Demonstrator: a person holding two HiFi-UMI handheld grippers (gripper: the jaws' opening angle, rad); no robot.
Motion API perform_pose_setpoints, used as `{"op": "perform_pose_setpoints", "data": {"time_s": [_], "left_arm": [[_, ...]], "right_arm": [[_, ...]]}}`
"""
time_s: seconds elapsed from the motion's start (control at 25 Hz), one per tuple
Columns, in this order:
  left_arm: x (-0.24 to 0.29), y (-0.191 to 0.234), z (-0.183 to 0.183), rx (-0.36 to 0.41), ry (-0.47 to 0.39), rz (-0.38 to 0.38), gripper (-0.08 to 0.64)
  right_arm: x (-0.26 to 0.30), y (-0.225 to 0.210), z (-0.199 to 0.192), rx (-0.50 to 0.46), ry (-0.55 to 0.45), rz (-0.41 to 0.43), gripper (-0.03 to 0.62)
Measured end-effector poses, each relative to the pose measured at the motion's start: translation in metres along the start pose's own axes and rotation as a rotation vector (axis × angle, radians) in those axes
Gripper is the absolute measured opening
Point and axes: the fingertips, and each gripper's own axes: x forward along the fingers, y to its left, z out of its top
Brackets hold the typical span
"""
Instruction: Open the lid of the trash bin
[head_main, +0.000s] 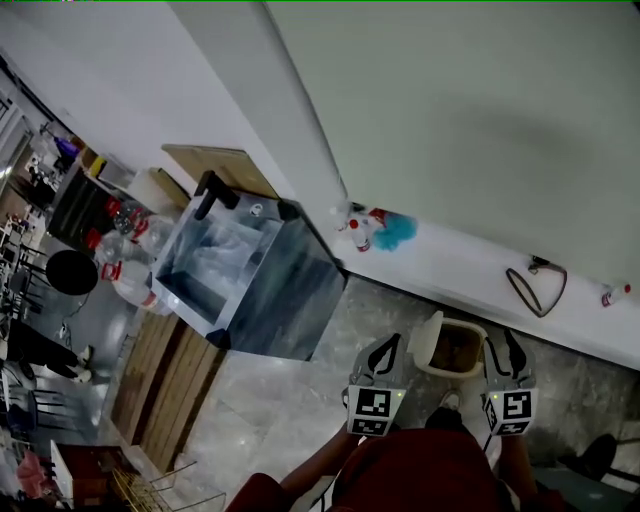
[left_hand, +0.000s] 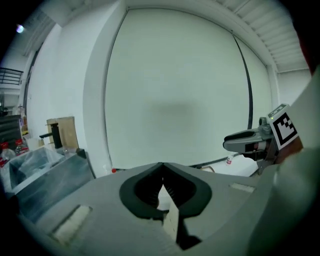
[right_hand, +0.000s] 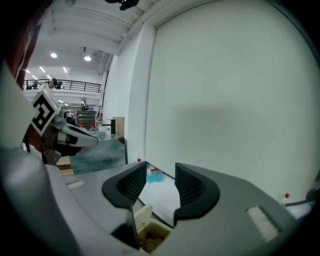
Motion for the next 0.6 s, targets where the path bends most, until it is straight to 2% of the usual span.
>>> {"op": "perform_pose_setpoints", "data": {"time_s": [0.12, 0.24, 0.44, 0.52, 0.6], "left_arm": [[-0.007, 0.013, 0.044, -0.002, -0.142, 0.047, 0.005], [-0.017, 0.021, 0.084, 0.004, -0.273, 0.087, 0.005], [-0.041, 0.022, 0.15, 0.063, -0.49, 0.11, 0.005], [-0.049, 0.018, 0.165, 0.115, -0.536, 0.109, 0.005], [-0.052, 0.013, 0.171, 0.19, -0.532, 0.108, 0.005]], "right_arm": [[-0.005, -0.005, 0.039, -0.026, -0.095, -0.022, 0.178], [-0.014, -0.005, 0.083, -0.079, -0.178, -0.011, 0.183], [-0.033, -0.006, 0.153, -0.15, -0.338, -0.048, 0.183], [-0.04, -0.008, 0.171, -0.161, -0.387, -0.074, 0.183], [-0.045, -0.007, 0.183, -0.17, -0.42, -0.099, 0.182]]}}
